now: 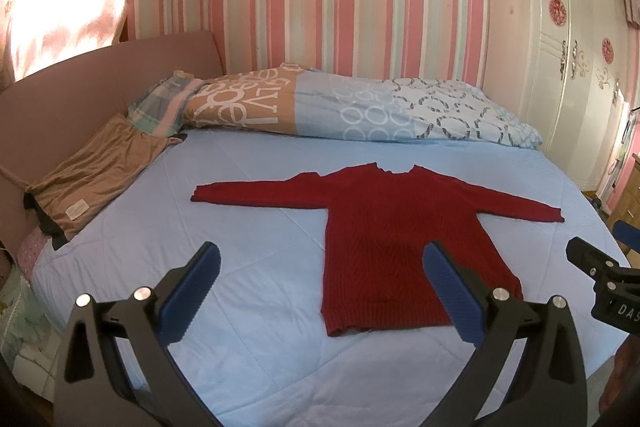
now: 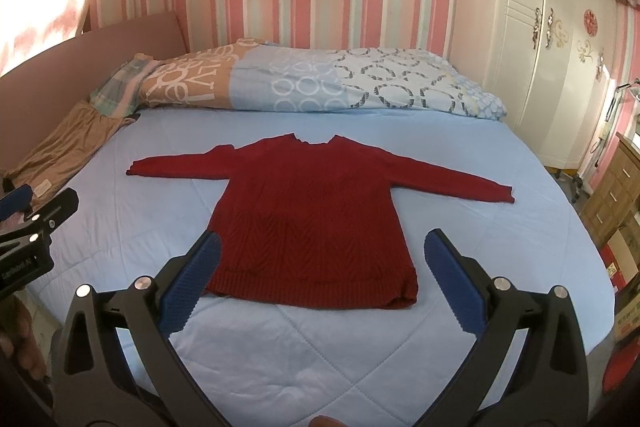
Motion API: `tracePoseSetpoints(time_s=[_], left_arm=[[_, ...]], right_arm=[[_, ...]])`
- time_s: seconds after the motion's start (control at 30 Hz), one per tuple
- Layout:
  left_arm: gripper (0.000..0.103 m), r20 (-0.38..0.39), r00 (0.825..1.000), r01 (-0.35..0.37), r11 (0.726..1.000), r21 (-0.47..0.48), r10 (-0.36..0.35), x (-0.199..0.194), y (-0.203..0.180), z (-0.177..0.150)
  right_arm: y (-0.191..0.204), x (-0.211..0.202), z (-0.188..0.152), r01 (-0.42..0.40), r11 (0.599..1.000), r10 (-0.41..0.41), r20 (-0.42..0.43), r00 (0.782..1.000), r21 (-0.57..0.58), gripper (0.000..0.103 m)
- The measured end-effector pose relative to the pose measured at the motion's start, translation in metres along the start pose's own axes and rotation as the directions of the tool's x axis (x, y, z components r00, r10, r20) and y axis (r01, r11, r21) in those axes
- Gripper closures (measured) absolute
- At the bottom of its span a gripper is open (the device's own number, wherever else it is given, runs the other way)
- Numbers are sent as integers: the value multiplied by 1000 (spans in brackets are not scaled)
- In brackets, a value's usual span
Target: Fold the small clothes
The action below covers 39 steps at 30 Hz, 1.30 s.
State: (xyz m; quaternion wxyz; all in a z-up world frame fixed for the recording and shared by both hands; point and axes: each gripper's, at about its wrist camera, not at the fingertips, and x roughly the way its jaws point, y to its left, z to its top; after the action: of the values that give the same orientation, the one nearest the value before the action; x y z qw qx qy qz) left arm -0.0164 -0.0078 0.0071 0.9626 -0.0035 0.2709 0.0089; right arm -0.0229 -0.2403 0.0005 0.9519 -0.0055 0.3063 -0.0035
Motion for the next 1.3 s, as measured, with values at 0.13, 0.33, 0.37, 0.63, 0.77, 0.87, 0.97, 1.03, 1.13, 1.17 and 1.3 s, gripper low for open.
tracePoseSetpoints(time_s=[0.13,0.33,0.37,0.63,0.77,0.87,0.97,1.03,1.13,1.17,1.3], left_arm=[[1,0,1000,3,1000,-3,-3,1,1,2],[1,-4,1000,5,1000,-5,-5,2,-2,2],[1,-3,1000,3,1000,-4,-3,2,-3,2],[1,-3,1000,2,1000,-8,-2,3,-2,2],[1,-6,1000,1,1000,-10,-1,5,-3,3],[1,-6,1000,4,1000,-12,-4,5,-2,2],[1,-6,1000,6,1000,-13,-6,5,0,3],[1,-6,1000,6,1000,-14,-6,5,-1,3],[1,-8,1000,6,1000,-13,-6,5,-2,3],[1,-9,1000,8,1000,-13,-8,5,-1,3],[1,-10,1000,7,1000,-12,-8,6,-3,3]], right_arm=[[0,0,1,1,1000,-1,-2,1000,-1,3],[0,1,1,10,1000,-10,-2,1000,-11,3],[-1,1,1,11,1000,-11,-2,1000,-11,3],[-1,3,0,16,1000,-16,-3,1000,-9,3],[-2,5,-1,20,1000,-20,-3,1000,-16,3],[-5,6,-1,23,1000,-23,-1,1000,-16,3],[-5,7,-1,24,1000,-24,-2,1000,-18,3],[-6,6,-2,24,1000,-24,-3,1000,-19,3],[-6,6,-2,26,1000,-26,-2,1000,-18,3],[-7,6,-2,26,1000,-26,-2,1000,-17,3],[-10,6,-3,27,1000,-27,-4,1000,-15,3]])
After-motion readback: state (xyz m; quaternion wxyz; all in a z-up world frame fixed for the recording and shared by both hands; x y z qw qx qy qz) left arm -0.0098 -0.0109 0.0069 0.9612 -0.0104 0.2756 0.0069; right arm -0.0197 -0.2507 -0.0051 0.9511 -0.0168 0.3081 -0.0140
